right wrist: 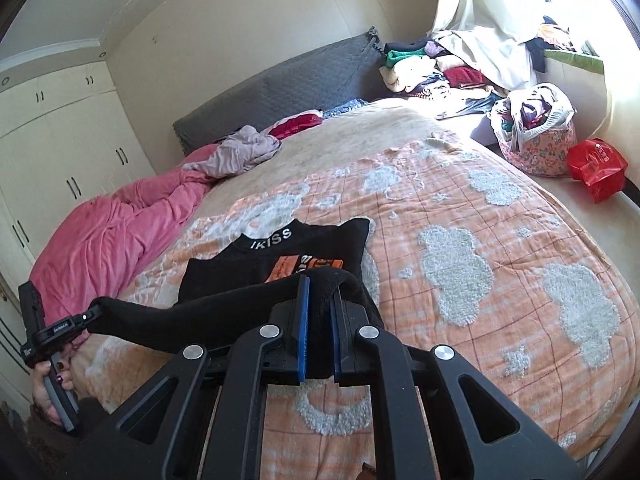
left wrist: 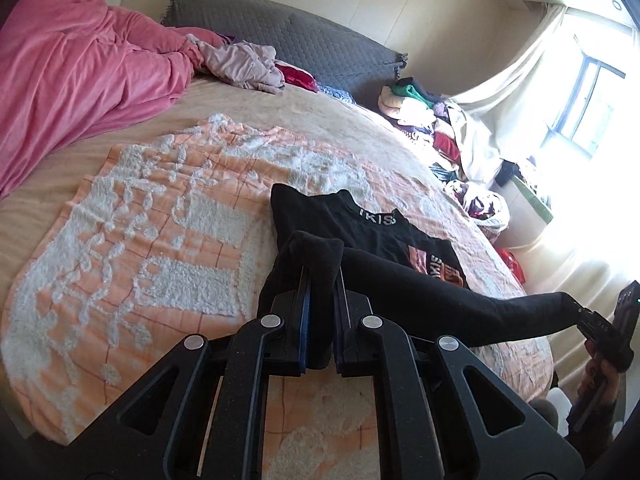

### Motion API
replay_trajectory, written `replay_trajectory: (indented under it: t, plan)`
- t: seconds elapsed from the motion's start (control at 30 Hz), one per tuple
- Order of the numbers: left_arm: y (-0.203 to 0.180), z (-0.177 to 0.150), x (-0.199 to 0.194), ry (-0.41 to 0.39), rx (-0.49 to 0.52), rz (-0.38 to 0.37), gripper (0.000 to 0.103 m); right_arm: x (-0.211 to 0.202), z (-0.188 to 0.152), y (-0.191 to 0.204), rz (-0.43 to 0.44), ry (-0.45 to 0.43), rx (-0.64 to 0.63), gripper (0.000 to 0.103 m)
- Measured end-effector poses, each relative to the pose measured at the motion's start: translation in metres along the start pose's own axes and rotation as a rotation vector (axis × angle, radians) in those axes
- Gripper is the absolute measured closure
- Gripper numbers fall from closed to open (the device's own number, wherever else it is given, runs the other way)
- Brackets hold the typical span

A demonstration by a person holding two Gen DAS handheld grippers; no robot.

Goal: Fold small clothes
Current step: 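Lift the hem with both tools and fold it up toward the collar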

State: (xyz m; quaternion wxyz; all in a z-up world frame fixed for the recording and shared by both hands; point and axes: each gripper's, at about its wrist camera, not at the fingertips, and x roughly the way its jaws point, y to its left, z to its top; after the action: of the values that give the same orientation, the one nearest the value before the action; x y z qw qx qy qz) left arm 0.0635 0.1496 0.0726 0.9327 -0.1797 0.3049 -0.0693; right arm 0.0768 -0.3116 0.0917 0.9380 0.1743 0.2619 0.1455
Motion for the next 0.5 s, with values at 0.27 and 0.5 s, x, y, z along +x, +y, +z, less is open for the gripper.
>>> replay_trajectory:
  t: [0.27,0.5]
  plan:
    - [0.005,0.022,0.016,-0.026,-0.016,0.011,0.100,0.021,0.021,0.006,-0.004,-0.034,-0.006,0.095]
    - [0.008,0.037,0.029,-0.040,-0.026,0.017,0.100,0.043,0.038,0.005,-0.019,-0.046,-0.003,0.095]
